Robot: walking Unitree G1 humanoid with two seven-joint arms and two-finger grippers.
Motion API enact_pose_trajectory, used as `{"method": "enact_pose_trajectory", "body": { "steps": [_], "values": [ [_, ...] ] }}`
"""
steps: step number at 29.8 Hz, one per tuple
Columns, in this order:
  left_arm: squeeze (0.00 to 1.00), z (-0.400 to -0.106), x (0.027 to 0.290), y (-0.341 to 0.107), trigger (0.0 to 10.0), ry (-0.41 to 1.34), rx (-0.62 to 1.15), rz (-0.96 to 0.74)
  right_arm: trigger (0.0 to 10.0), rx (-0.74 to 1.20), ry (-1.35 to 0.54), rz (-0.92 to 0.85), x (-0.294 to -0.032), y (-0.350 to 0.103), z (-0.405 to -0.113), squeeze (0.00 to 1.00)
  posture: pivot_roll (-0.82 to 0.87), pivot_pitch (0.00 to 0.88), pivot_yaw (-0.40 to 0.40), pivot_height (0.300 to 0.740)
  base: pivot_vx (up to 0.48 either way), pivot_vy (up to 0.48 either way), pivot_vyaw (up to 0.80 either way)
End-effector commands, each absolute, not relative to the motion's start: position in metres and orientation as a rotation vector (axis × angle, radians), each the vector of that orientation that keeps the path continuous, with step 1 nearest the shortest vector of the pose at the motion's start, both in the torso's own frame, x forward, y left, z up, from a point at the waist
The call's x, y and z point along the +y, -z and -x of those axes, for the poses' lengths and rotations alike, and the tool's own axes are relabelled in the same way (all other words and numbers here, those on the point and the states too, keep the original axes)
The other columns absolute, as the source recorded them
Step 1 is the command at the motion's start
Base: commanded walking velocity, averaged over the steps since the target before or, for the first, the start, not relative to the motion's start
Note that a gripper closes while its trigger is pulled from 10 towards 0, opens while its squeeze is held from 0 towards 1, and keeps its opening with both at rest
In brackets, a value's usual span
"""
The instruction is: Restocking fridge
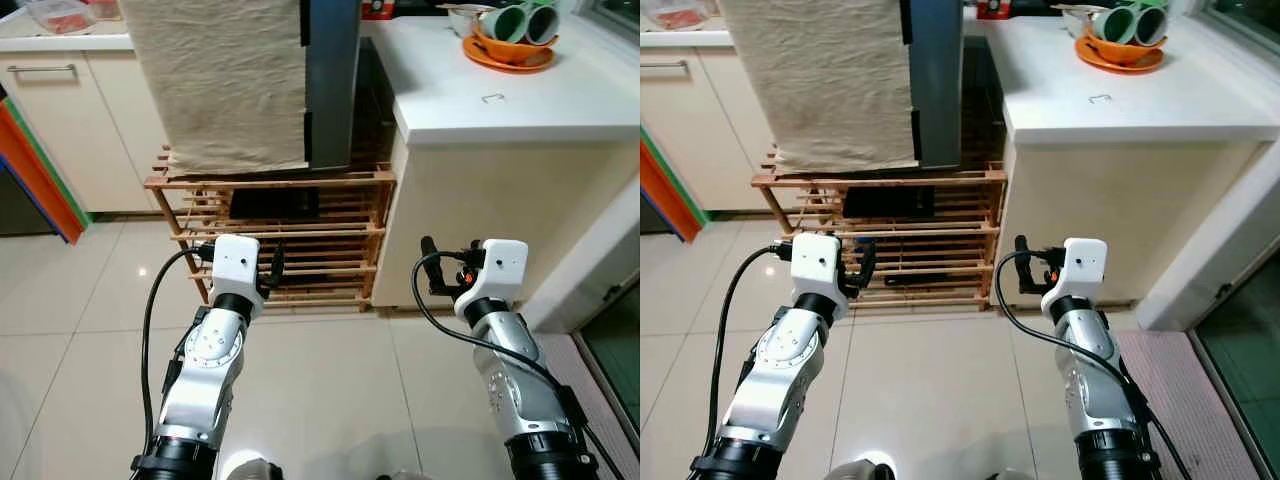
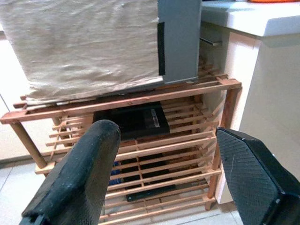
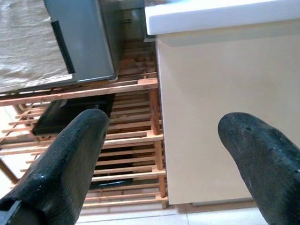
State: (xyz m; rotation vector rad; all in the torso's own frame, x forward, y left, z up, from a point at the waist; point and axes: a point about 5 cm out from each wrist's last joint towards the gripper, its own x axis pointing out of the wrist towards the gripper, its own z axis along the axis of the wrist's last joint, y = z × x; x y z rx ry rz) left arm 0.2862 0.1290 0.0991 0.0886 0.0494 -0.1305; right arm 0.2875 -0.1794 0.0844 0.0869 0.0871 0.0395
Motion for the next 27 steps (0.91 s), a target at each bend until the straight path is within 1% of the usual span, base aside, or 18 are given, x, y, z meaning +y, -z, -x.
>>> {"method": "enact_pose_trajectory", "body": {
  "steps": [1,6,16,20,27],
  "values": [
    [0.0,-0.2887,0.1322,-0.0979,10.0,0.122,0.067,-0.094,10.0,0.095,-0.048,-0.087,-0.1767,-0.0822,-0.2869,0.0,-0.08,0.032,0.035,0.74,0.0,0.476,0.0],
    [0.0,-0.291,0.1346,-0.0957,10.0,0.099,0.082,-0.081,10.0,0.102,-0.052,-0.09,-0.1768,-0.0804,-0.2853,0.0,-0.09,0.026,0.038,0.74,0.0,0.476,0.0],
    [0.0,-0.2934,0.1311,-0.0941,10.0,0.095,0.086,-0.083,10.0,0.102,-0.074,-0.089,-0.1759,-0.0804,-0.2833,0.0,-0.1,0.026,0.043,0.74,0.0,0.479,0.0],
    [0.0,-0.2938,0.1311,-0.0914,10.0,0.083,0.096,-0.106,10.0,0.1,-0.085,-0.086,-0.1739,-0.0812,-0.2832,0.0,-0.1,0.028,0.041,0.74,0.0,0.48,0.7],
    [0.0,-0.2938,0.1289,-0.0933,10.0,0.104,0.081,-0.119,10.0,0.102,-0.108,-0.08,-0.1702,-0.081,-0.284,0.0,-0.1,0.03,0.042,0.74,0.0,0.0,0.74]
  ]
}}
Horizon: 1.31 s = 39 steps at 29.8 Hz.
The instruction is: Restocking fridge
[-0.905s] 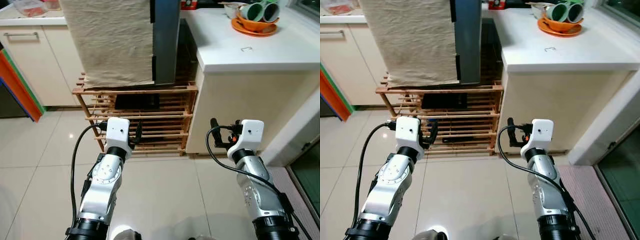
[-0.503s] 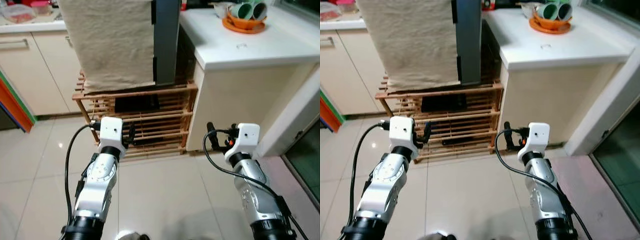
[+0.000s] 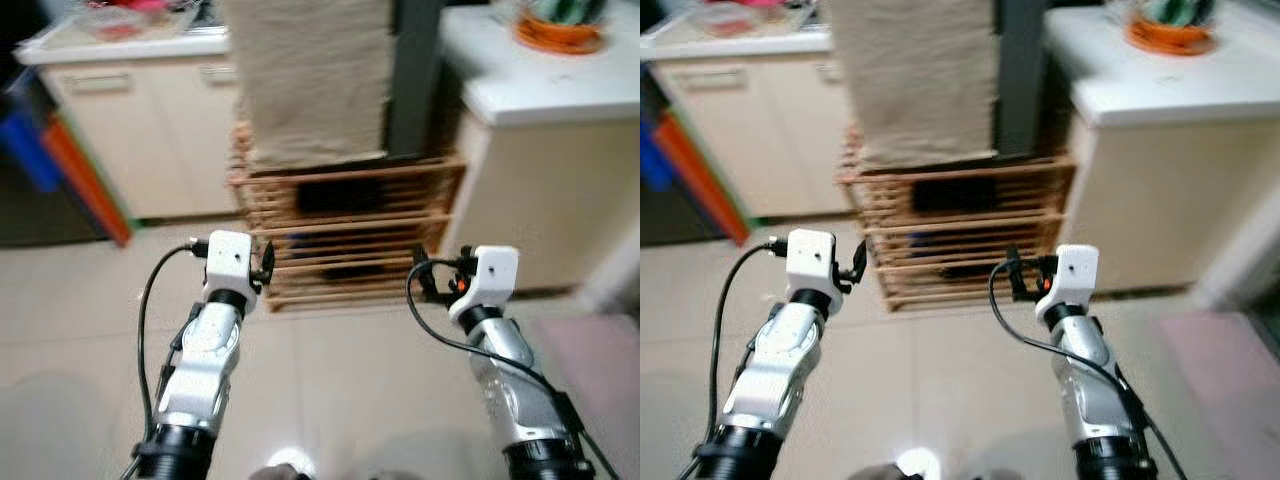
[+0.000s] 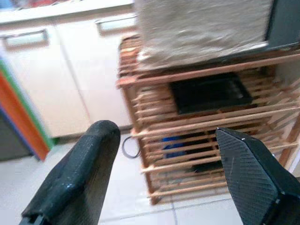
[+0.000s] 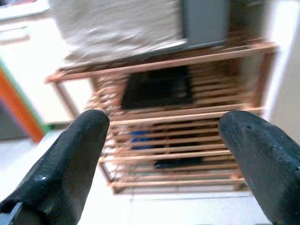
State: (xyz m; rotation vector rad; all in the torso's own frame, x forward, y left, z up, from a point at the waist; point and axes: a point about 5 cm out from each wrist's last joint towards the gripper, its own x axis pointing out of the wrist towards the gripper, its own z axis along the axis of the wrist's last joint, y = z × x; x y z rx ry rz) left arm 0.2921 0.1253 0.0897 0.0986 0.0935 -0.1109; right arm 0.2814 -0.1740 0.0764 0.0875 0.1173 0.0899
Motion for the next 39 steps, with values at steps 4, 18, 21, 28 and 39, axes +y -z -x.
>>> {"method": "enact_pose_trajectory", "body": {
  "steps": [4,18,21,28,39],
  "values": [
    [0.0,-0.294,0.129,-0.094,10.0,0.111,0.073,-0.14,10.0,0.095,-0.117,-0.08,-0.166,-0.082,-0.285,0.0,-0.1,0.03,0.042,0.74,0.0,0.0,0.55],
    [0.0,-0.295,0.132,-0.091,10.0,0.079,0.095,-0.156,10.0,0.063,-0.286,-0.049,-0.136,-0.089,-0.279,0.0,-0.09,0.031,0.039,0.74,0.297,0.323,0.0],
    [0.0,-0.295,0.132,-0.091,10.0,0.081,0.092,-0.158,10.0,0.07,-0.302,-0.045,-0.135,-0.088,-0.278,0.0,-0.09,0.031,0.041,0.74,0.34,0.339,0.0],
    [0.0,-0.296,0.132,-0.092,10.0,0.085,0.088,-0.164,10.0,0.075,-0.353,-0.034,-0.13,-0.087,-0.274,0.0,-0.09,0.029,0.041,0.74,0.355,0.322,0.0],
    [0.0,-0.301,0.134,-0.092,10.0,0.092,0.097,-0.176,10.0,0.046,-0.535,0.02,-0.119,-0.093,-0.261,0.0,-0.09,0.02,0.046,0.74,0.414,0.16,0.0]
  ]
}}
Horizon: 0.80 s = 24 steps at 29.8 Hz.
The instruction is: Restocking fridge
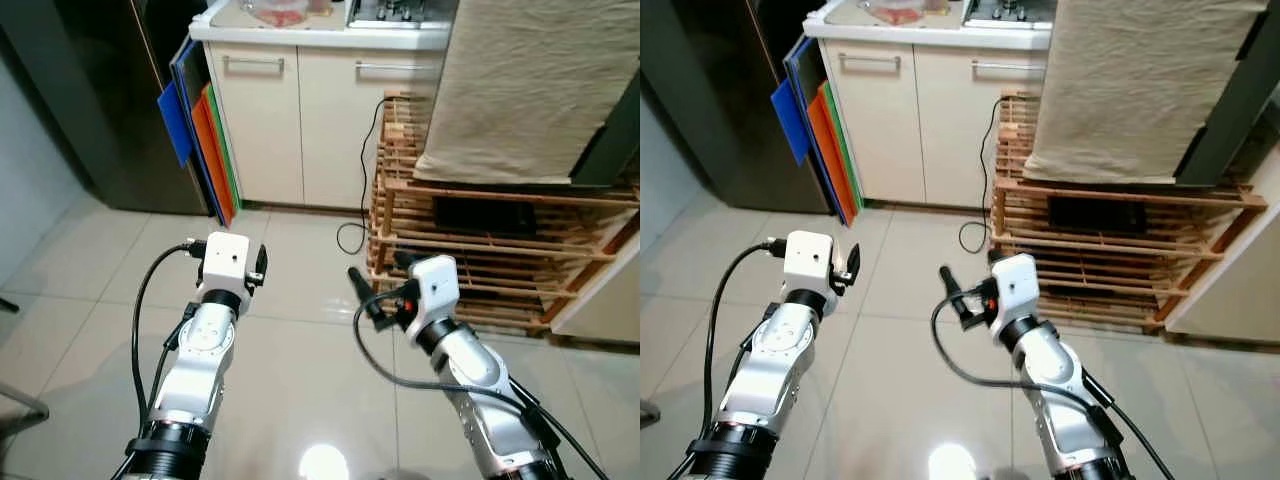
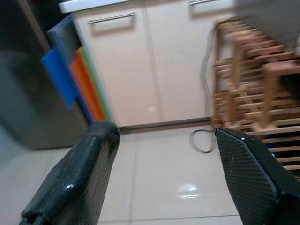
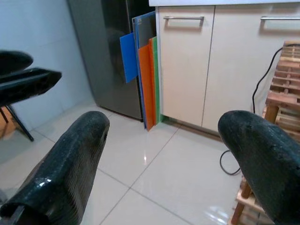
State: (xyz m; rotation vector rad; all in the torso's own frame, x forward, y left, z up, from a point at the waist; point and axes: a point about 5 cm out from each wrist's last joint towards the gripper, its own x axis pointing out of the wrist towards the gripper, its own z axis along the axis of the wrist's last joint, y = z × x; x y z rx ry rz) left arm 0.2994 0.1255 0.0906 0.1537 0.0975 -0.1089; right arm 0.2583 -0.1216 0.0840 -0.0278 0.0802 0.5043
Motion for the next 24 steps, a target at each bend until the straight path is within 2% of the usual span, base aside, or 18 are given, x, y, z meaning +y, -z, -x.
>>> {"method": "enact_pose_trajectory", "body": {
  "steps": [1,5,8,20,24],
  "values": [
    [0.0,-0.301,0.134,-0.092,10.0,0.092,0.097,-0.176,10.0,0.046,-0.535,0.02,-0.119,-0.093,-0.261,0.0,-0.09,0.02,0.046,0.74,0.431,0.0,0.0],
    [0.0,-0.302,0.138,-0.093,10.0,0.09,0.092,-0.178,10.0,0.077,-0.632,0.064,-0.12,-0.092,-0.251,0.0,-0.09,0.02,0.045,0.74,0.431,0.0,0.0],
    [0.0,-0.303,0.139,-0.093,10.0,0.09,0.088,-0.175,10.0,0.077,-0.63,0.054,-0.121,-0.092,-0.251,0.0,-0.09,0.019,0.045,0.74,0.437,0.0,0.0],
    [0.0,-0.306,0.145,-0.096,10.0,0.094,0.078,-0.18,10.0,0.121,-0.455,-0.093,-0.145,-0.08,-0.262,0.0,-0.09,0.029,0.049,0.74,0.468,0.0,0.0],
    [0.0,-0.307,0.145,-0.095,10.0,0.098,0.08,-0.176,10.0,0.122,-0.405,-0.092,-0.148,-0.079,-0.267,0.0,-0.09,0.03,0.052,0.74,0.48,0.0,0.0]
  ]
}}
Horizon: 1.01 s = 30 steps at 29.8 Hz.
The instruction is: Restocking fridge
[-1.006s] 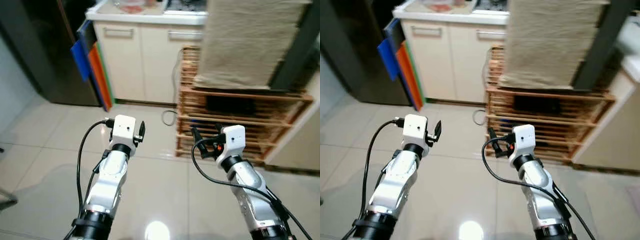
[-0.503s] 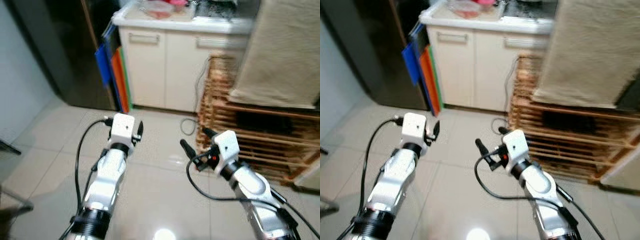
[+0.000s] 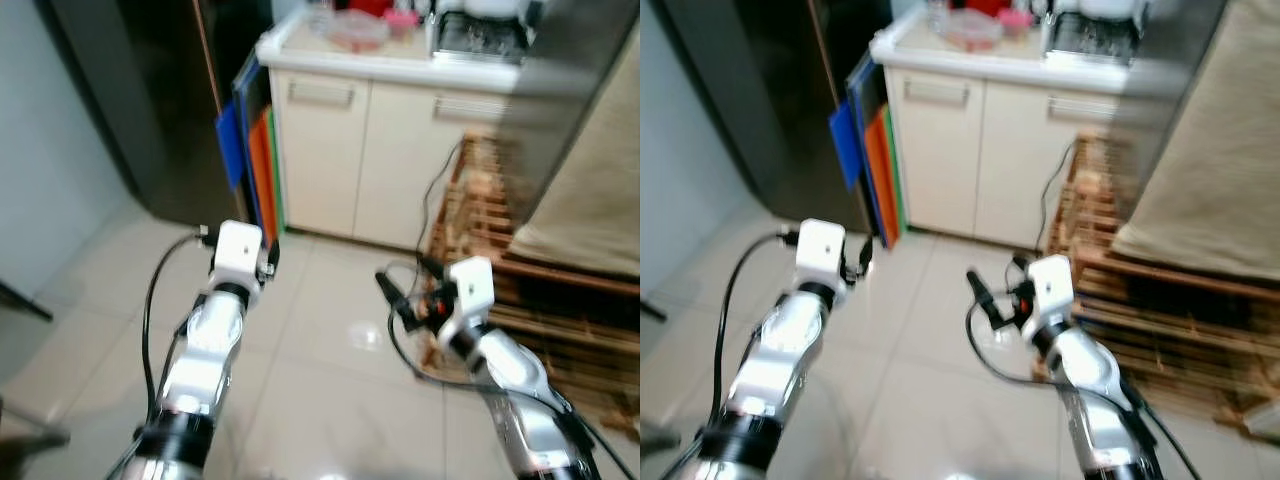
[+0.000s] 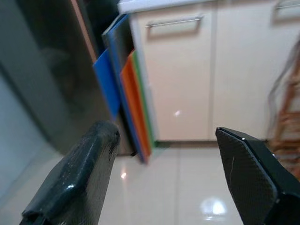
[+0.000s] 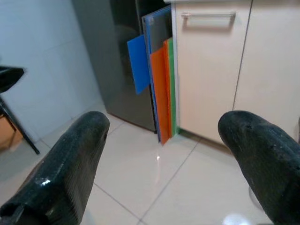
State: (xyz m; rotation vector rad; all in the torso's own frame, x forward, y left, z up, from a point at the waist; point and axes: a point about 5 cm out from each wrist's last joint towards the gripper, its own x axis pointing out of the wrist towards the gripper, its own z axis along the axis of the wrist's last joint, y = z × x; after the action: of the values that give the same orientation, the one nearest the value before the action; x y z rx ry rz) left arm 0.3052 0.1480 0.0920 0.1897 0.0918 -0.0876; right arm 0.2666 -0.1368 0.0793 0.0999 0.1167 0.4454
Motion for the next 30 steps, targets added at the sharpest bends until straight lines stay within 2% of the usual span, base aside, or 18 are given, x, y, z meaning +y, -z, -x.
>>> {"method": "enact_pose_trajectory", "body": {
  "steps": [1,9,15,19,24,30],
  "values": [
    [0.0,-0.307,0.144,-0.095,10.0,0.099,0.079,-0.176,10.0,0.12,-0.399,-0.096,-0.148,-0.079,-0.268,0.0,-0.09,0.03,0.052,0.74,0.48,0.0,0.0],
    [0.0,-0.311,0.146,-0.094,10.0,0.096,0.09,-0.214,10.0,0.097,-0.29,-0.121,-0.154,-0.086,-0.281,0.0,-0.09,0.028,0.052,0.74,0.48,0.0,0.0],
    [0.0,-0.313,0.146,-0.095,10.0,0.092,0.093,-0.227,10.0,0.09,-0.278,-0.119,-0.153,-0.089,-0.284,0.0,-0.09,0.022,0.046,0.74,0.48,0.0,0.0],
    [0.0,-0.314,0.144,-0.098,10.0,0.101,0.069,-0.174,10.0,0.084,-0.249,-0.099,-0.156,-0.09,-0.287,0.0,-0.08,0.015,0.043,0.74,0.48,0.0,0.0],
    [0.0,-0.311,0.146,-0.119,10.0,0.101,-0.071,-0.126,10.0,-0.024,-0.03,-0.057,-0.182,-0.102,-0.294,0.0,-0.07,0.009,0.044,0.74,0.48,0.0,0.0],
    [0.0,-0.304,0.159,-0.124,10.0,0.077,-0.086,-0.094,10.0,-0.034,-0.005,-0.041,-0.186,-0.104,-0.294,0.0,-0.06,0.005,0.038,0.74,0.48,0.0,0.0]
  ]
}}
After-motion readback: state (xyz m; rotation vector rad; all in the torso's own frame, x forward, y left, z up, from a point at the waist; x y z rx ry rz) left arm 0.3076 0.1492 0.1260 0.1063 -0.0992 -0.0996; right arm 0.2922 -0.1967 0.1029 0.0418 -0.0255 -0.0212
